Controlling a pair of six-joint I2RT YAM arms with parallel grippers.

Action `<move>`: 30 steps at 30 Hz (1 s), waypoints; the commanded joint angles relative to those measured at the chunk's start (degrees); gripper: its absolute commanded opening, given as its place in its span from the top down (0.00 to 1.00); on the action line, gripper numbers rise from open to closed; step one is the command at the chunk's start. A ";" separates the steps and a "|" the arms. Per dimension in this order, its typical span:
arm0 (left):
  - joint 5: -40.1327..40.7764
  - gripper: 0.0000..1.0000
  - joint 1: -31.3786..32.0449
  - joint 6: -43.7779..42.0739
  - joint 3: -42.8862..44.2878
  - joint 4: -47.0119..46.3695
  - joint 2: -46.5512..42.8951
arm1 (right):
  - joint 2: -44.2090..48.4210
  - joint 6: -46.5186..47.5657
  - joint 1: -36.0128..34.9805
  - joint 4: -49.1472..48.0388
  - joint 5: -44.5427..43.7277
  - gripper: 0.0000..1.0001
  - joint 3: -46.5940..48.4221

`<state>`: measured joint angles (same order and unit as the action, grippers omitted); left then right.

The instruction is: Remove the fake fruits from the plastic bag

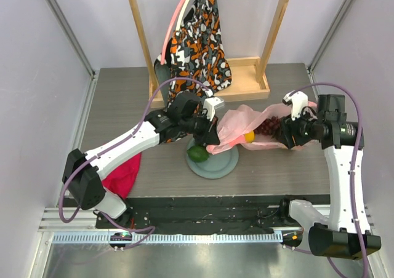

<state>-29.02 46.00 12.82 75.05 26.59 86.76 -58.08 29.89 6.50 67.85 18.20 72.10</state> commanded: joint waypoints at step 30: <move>-1.75 1.00 -0.21 -0.60 5.20 -2.07 2.98 | -25.14 -36.03 -13.27 -38.32 -5.71 0.03 -10.93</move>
<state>-29.52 46.00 12.80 78.08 26.41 89.65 -81.30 0.56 -6.59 34.83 15.16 58.70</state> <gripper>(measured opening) 0.012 0.968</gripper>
